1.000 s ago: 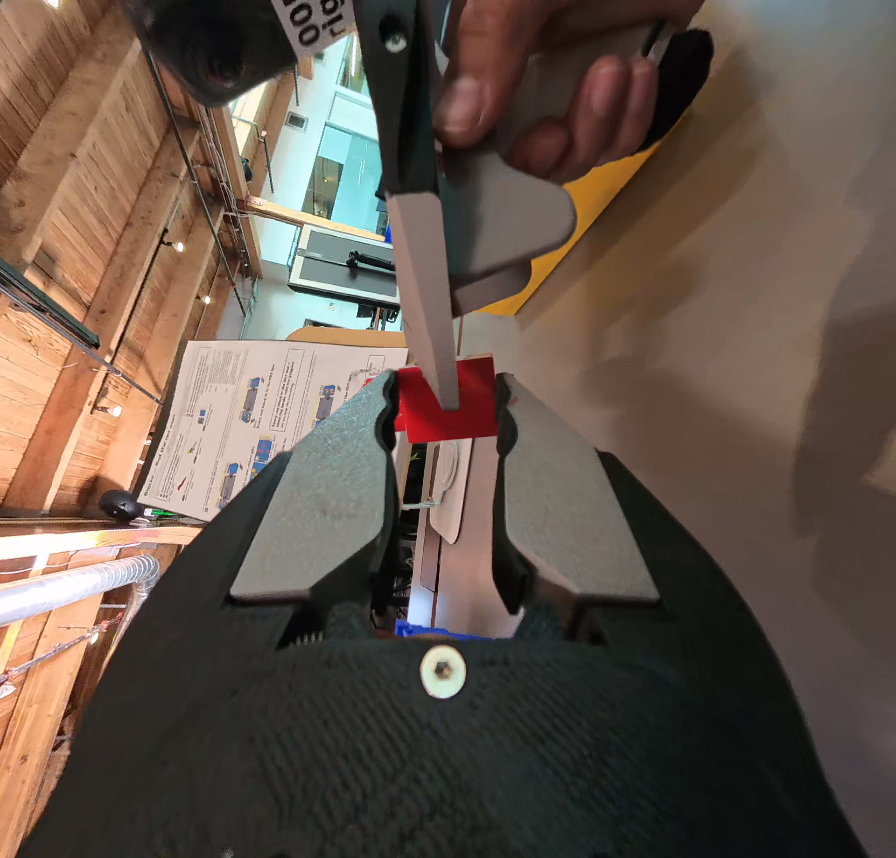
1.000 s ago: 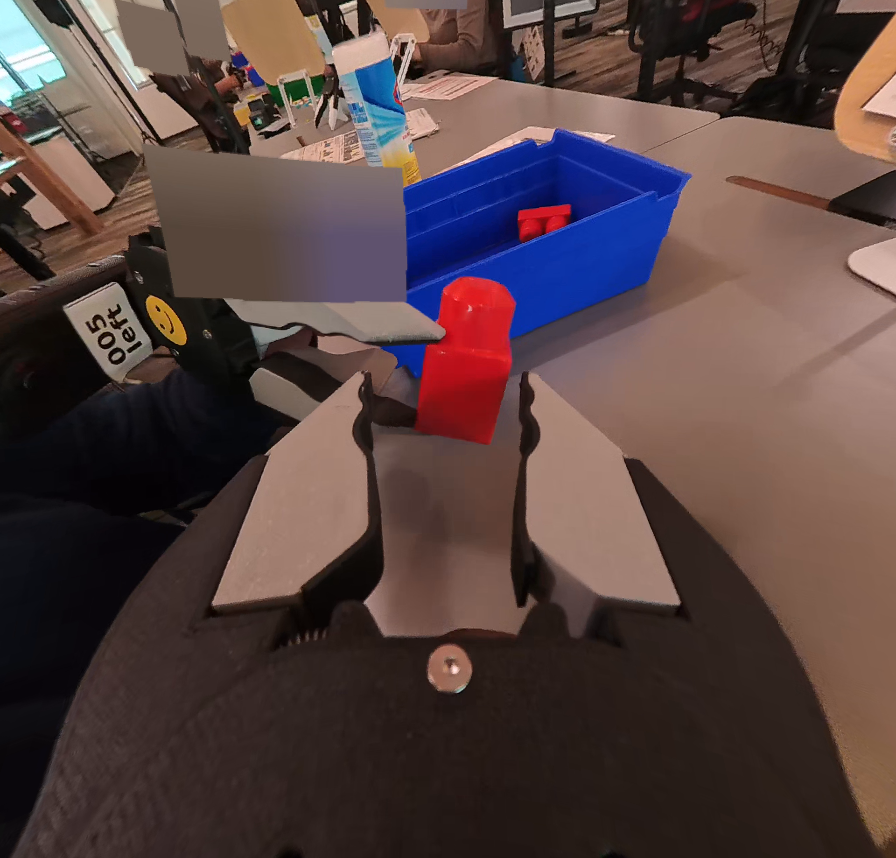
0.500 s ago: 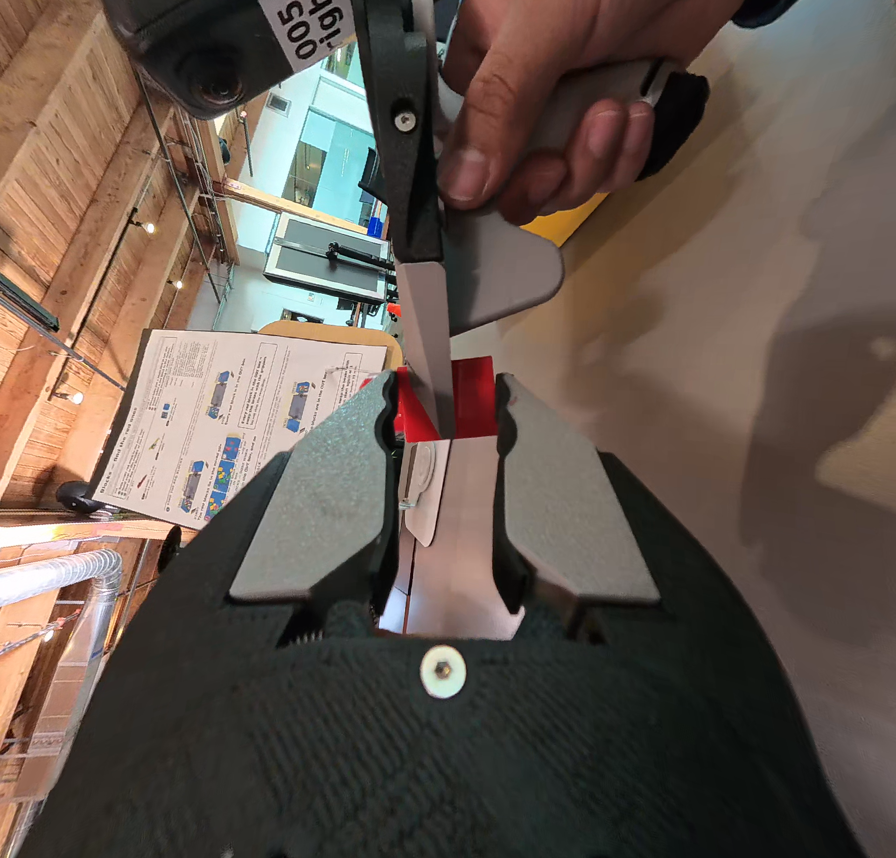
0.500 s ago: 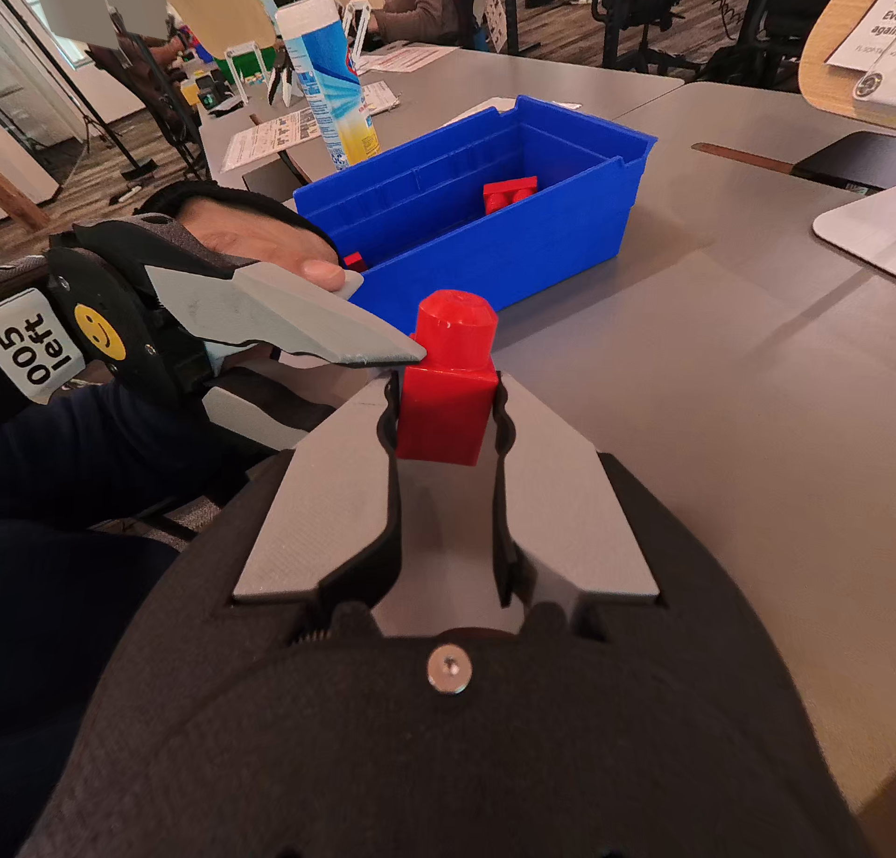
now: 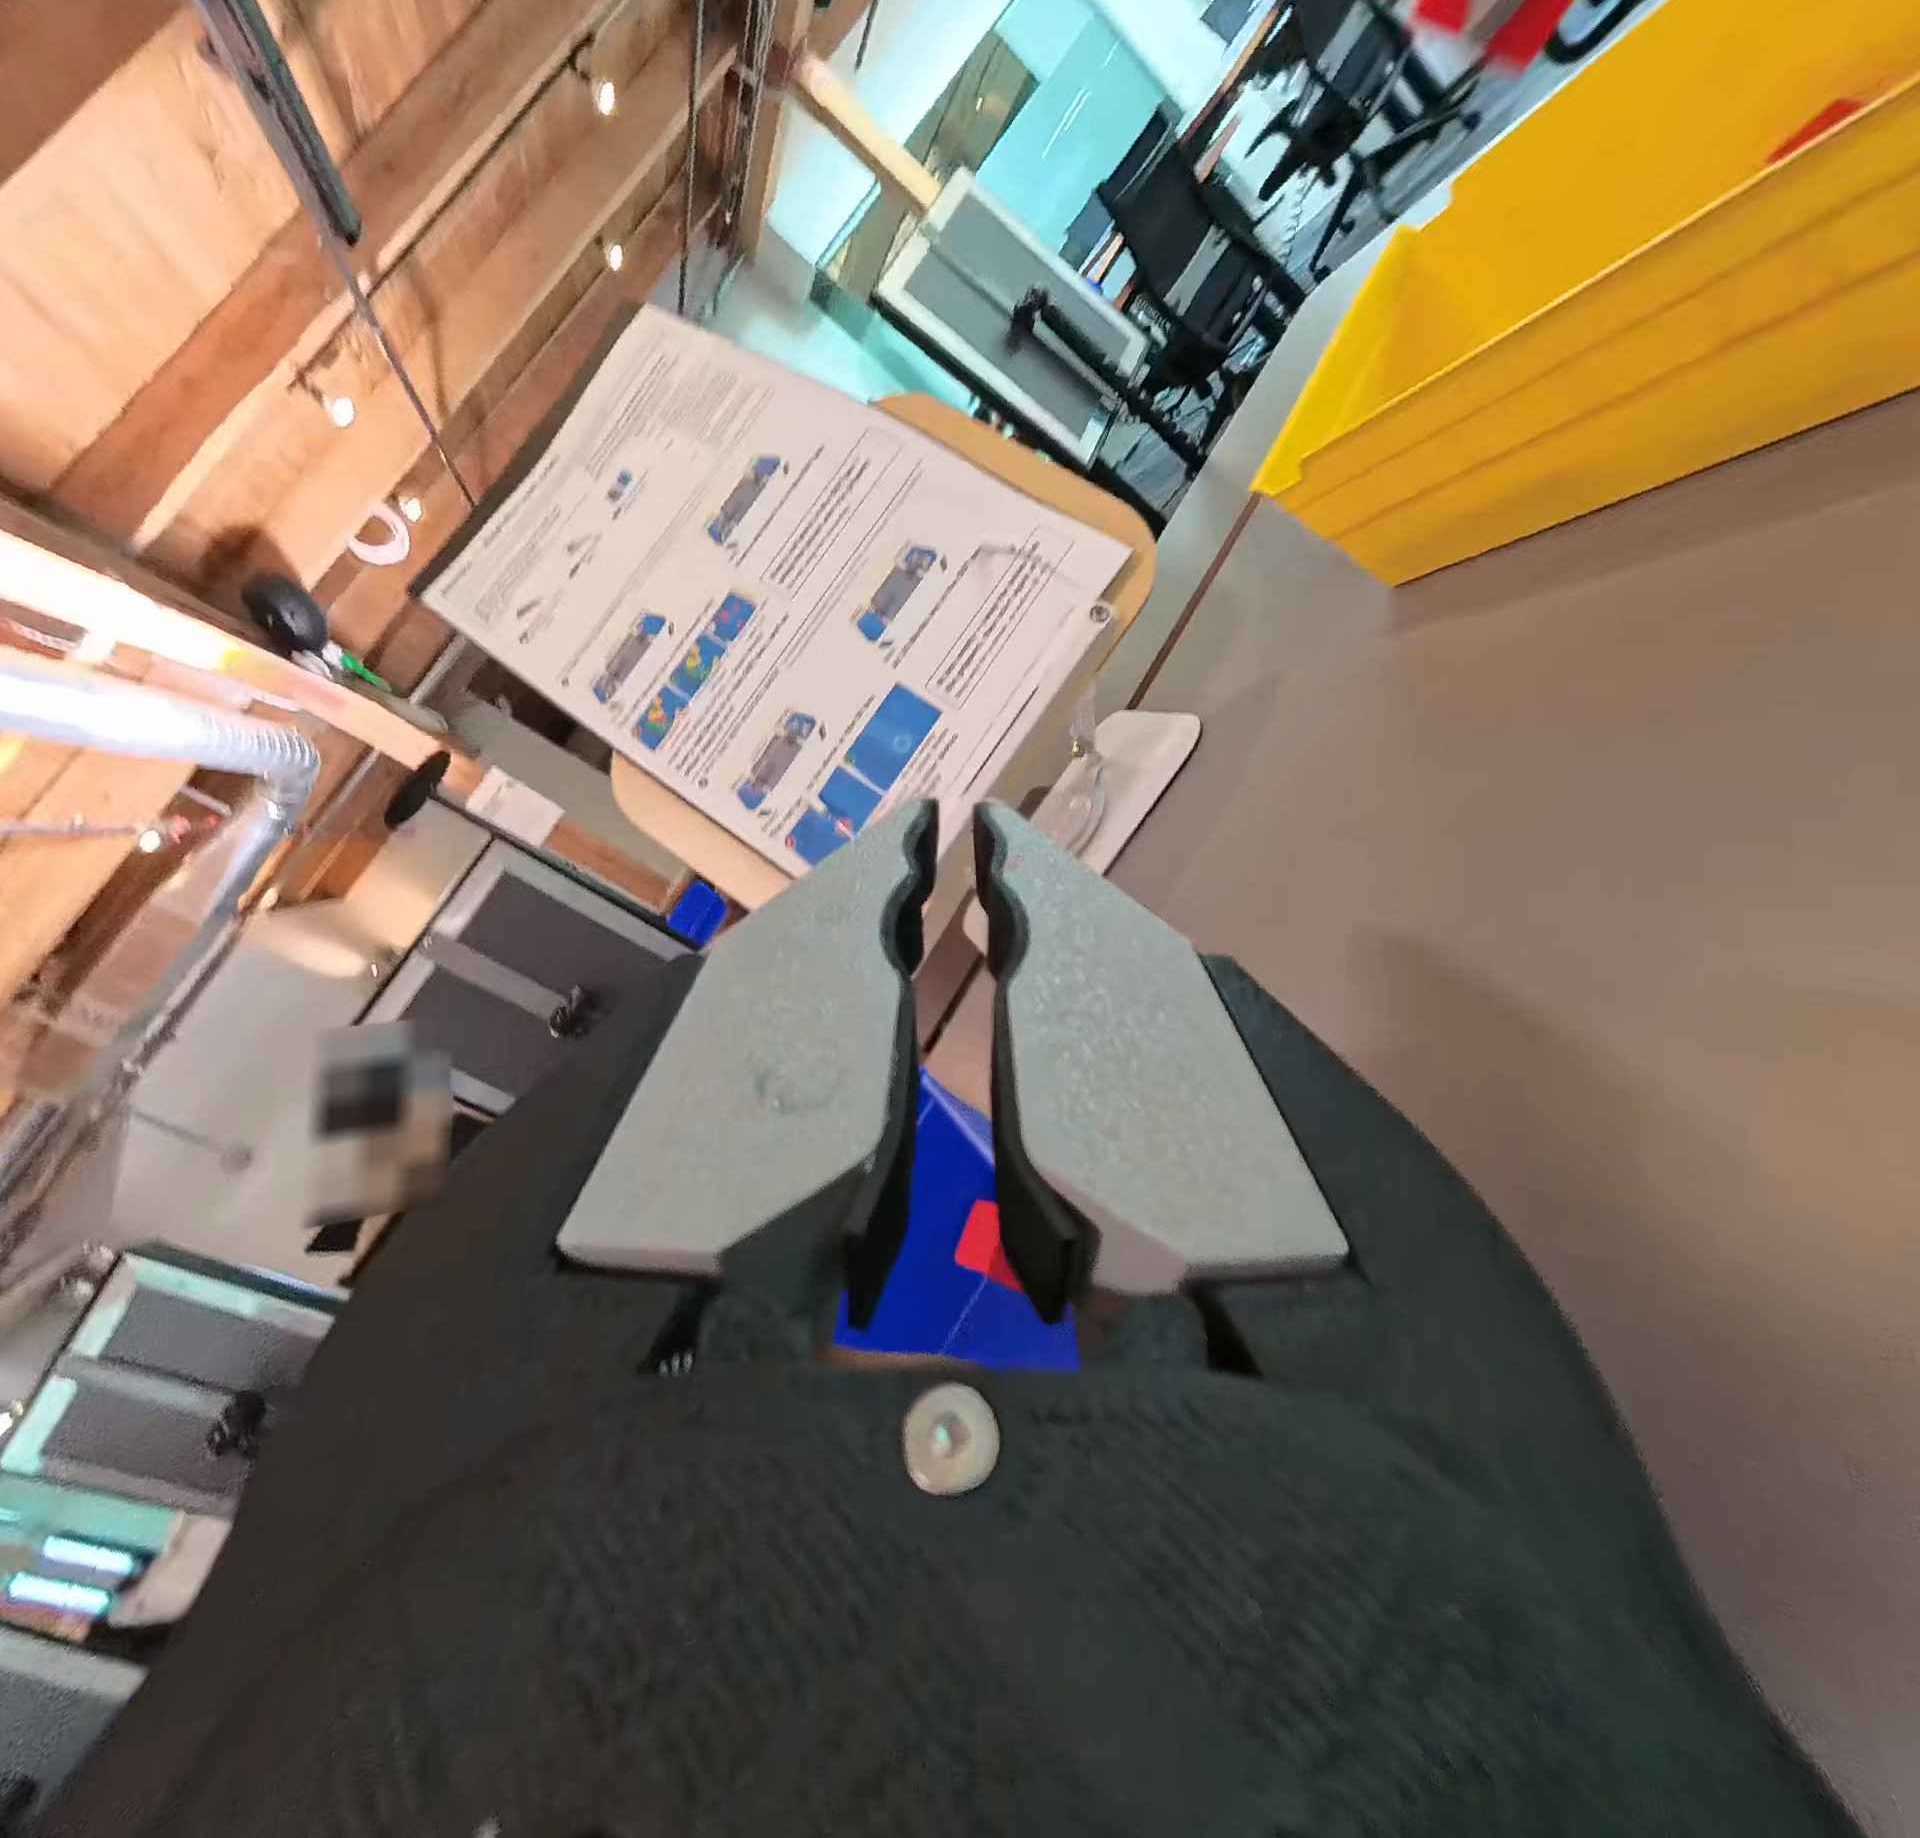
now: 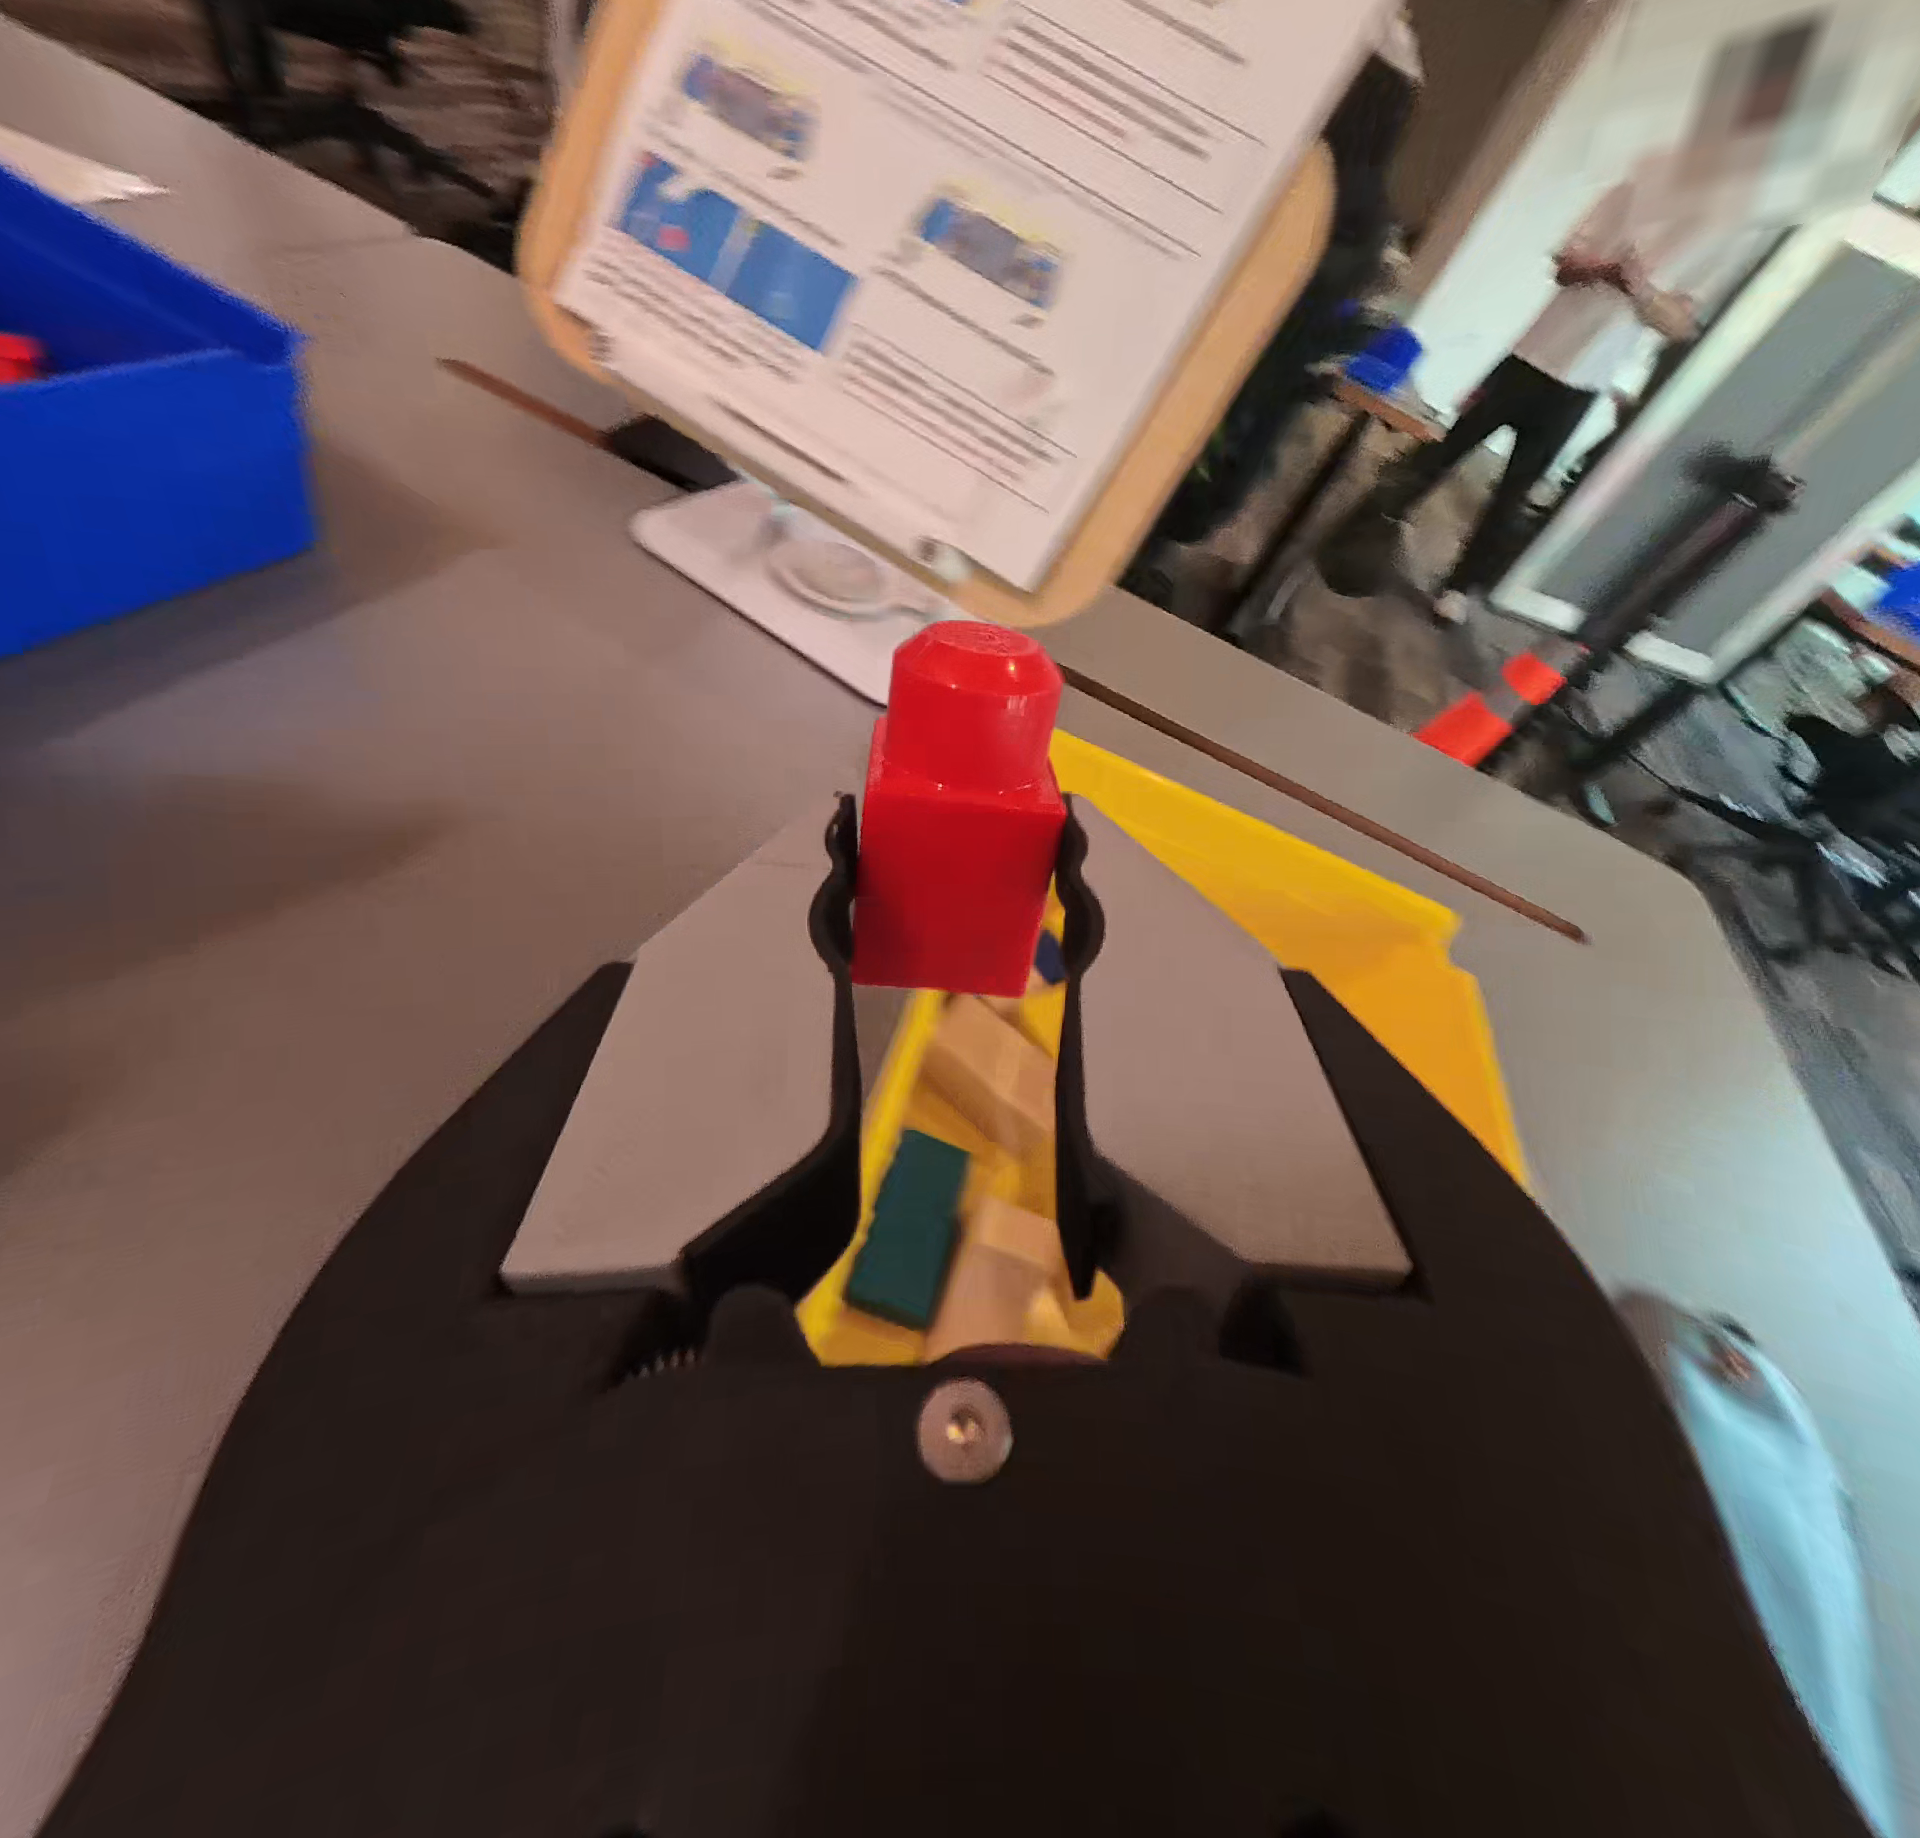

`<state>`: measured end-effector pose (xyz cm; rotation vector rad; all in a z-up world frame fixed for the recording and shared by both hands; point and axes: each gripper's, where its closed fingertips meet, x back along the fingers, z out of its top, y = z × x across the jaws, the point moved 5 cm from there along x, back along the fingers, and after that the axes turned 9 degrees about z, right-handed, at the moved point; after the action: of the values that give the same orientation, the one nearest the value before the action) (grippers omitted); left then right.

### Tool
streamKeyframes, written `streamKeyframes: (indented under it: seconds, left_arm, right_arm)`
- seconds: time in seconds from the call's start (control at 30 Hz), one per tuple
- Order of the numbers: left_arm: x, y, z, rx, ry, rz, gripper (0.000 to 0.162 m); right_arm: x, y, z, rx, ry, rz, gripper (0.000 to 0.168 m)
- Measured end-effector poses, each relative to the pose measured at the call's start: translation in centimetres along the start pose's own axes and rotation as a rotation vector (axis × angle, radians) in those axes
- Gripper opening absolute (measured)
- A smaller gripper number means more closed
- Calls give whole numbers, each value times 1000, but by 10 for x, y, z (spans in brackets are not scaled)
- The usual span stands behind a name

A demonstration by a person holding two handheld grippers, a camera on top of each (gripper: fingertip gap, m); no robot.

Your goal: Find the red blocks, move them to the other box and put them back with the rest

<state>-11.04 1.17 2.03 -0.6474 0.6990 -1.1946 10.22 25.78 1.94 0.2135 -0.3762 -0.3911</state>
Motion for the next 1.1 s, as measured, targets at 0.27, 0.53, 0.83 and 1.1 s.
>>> streamKeyframes:
  seconds: [0.27,0.53,0.83,1.1]
  left_arm:
    - [-22,4,-29,160,-186,-9,5]
    - [-26,5,-46,193,-282,-28,10]
    - [-15,-22,-60,251,-312,35,12]
    - [-8,-41,-78,319,-375,86,15]
  right_arm:
    - [21,95,-75,-194,-240,-107,34]
    - [0,109,-112,-242,-410,-152,50]
    - [13,77,-54,-179,-149,-58,45]
    - [11,56,-35,-124,-85,-8,44]
